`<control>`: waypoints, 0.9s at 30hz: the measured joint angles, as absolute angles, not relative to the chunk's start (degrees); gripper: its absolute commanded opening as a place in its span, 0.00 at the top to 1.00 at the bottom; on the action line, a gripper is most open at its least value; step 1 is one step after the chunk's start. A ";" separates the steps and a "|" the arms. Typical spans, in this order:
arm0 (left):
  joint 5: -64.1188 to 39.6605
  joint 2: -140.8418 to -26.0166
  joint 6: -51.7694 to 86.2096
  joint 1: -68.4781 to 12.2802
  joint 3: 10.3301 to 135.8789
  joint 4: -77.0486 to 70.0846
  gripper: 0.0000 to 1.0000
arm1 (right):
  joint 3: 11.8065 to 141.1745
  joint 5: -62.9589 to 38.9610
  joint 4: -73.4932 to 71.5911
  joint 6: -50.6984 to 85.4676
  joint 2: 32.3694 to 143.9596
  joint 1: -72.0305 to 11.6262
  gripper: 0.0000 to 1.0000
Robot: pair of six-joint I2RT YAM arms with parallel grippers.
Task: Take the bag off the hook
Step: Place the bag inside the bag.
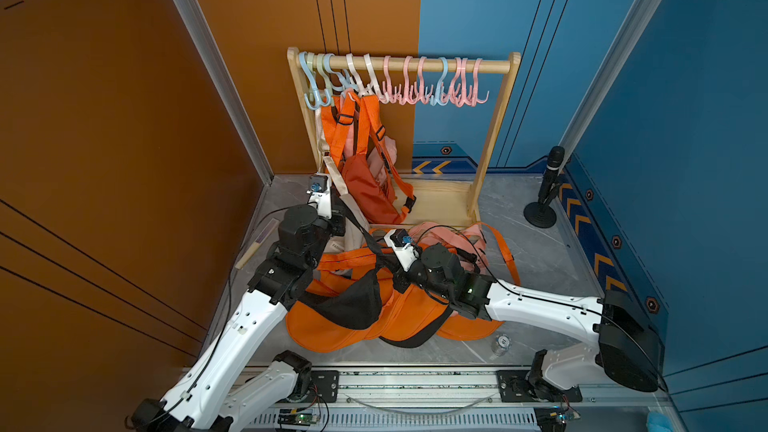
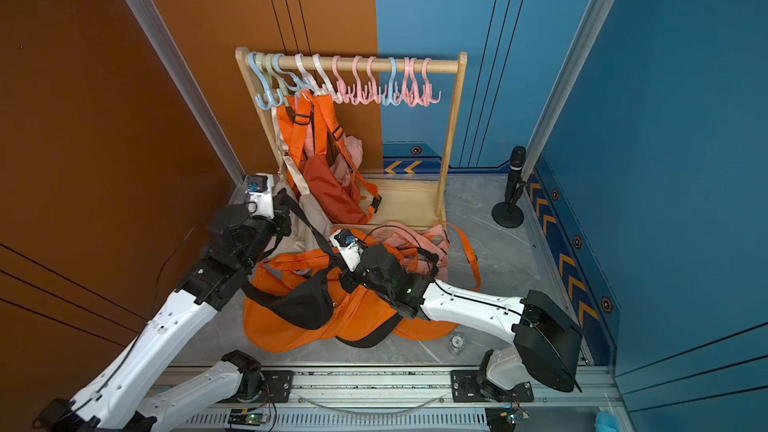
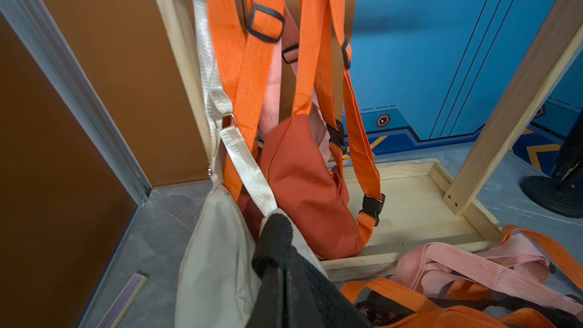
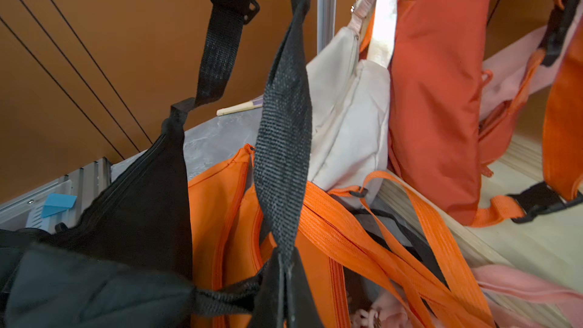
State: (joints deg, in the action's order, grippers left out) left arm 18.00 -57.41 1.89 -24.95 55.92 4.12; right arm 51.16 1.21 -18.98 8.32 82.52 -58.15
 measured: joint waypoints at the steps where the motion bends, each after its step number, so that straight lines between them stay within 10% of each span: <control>1: 18.24 -59.07 2.63 -25.34 54.94 2.66 1.00 | 50.13 1.45 -19.16 9.13 82.52 -57.43 1.00; 9: 21.76 -73.23 7.40 -27.81 50.81 -6.52 0.96 | 42.74 6.00 -21.10 14.52 82.52 -53.54 1.00; 15: 22.48 -78.91 9.34 -28.10 50.70 -11.68 0.57 | 41.50 8.34 -21.71 16.97 82.81 -50.94 0.92; 22: 21.32 -80.14 10.90 -27.83 50.68 -14.17 0.32 | 41.50 10.26 -22.00 18.87 82.83 -47.92 0.51; 25: 20.56 -79.44 11.11 -27.33 50.68 -14.39 0.01 | 41.50 10.90 -21.85 19.29 82.70 -47.40 0.26; 27: 20.14 -78.08 11.90 -26.92 50.68 -14.39 0.02 | 41.50 11.29 -21.43 19.22 82.08 -47.20 0.14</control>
